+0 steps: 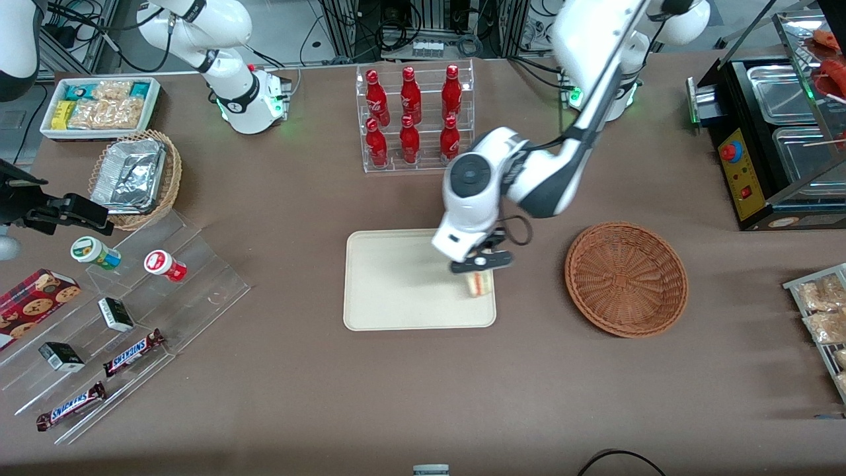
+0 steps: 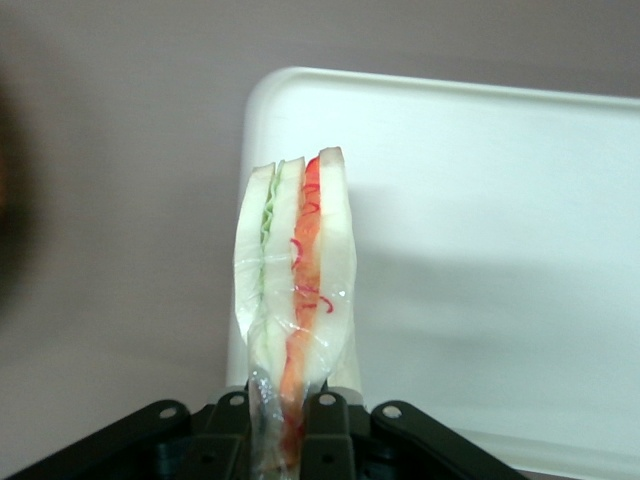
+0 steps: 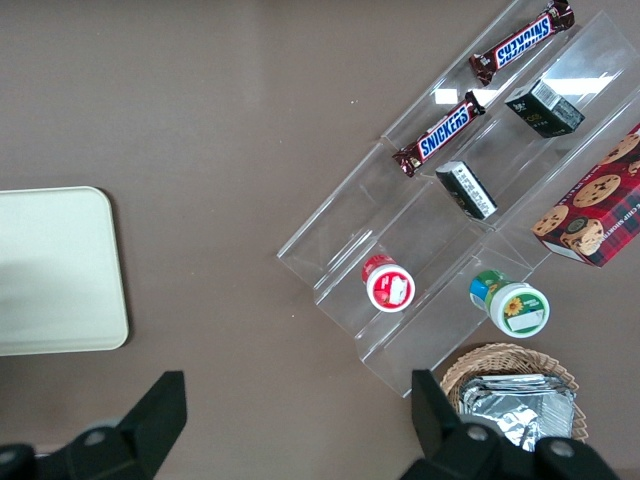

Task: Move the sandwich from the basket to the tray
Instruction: 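Lift the sandwich out of the basket and carry it over the cream tray, then lower the sandwich onto the tray and open the left gripper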

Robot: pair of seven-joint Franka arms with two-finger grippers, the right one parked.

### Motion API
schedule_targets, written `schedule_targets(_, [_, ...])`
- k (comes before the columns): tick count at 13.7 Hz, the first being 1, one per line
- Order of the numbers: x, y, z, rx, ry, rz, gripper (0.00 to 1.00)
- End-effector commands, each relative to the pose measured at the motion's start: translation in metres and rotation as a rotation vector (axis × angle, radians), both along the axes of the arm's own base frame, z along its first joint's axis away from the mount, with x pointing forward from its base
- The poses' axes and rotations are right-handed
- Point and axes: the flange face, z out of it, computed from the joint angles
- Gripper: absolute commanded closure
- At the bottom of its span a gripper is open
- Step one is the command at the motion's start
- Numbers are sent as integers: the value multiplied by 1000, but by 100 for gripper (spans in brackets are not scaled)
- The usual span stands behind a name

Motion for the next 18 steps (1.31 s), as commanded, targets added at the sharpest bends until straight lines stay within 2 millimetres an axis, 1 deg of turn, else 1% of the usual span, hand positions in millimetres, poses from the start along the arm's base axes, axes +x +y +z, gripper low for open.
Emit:
schedule_targets(1, [-5, -48, -13, 5, -29, -46, 100])
schedule_targets(2, [-12, -62, -20, 13, -36, -75, 100])
schedule_targets(3, [-15, -70, -26, 20, -45, -93, 100])
schedule_targets(4, [-14, -73, -35, 25, -43, -102, 100])
schedule_targets(6, [-23, -88, -58, 20, -53, -142, 100])
schedule_targets(7, [-25, -93, -64, 17, -78, -166, 100])
schedule_targets(9, [-27, -95, -73, 26, -86, -180, 100])
schedule_targets(11, [-29, -98, -72, 25, -87, -185, 100])
schedule_targets(12, [-30, -98, -72, 25, -87, -183, 77])
schedule_targets(13, [-30, -97, -71, 24, -87, -179, 28])
schedule_targets(14, [-27, -95, -69, 24, -88, -181, 1])
schedule_targets(16, [-24, -94, -60, 19, -92, -169, 1])
schedule_targets(17, [-24, -94, -50, 13, -102, -165, 1])
schedule_targets(18, [-23, -92, -46, 14, -99, -156, 1])
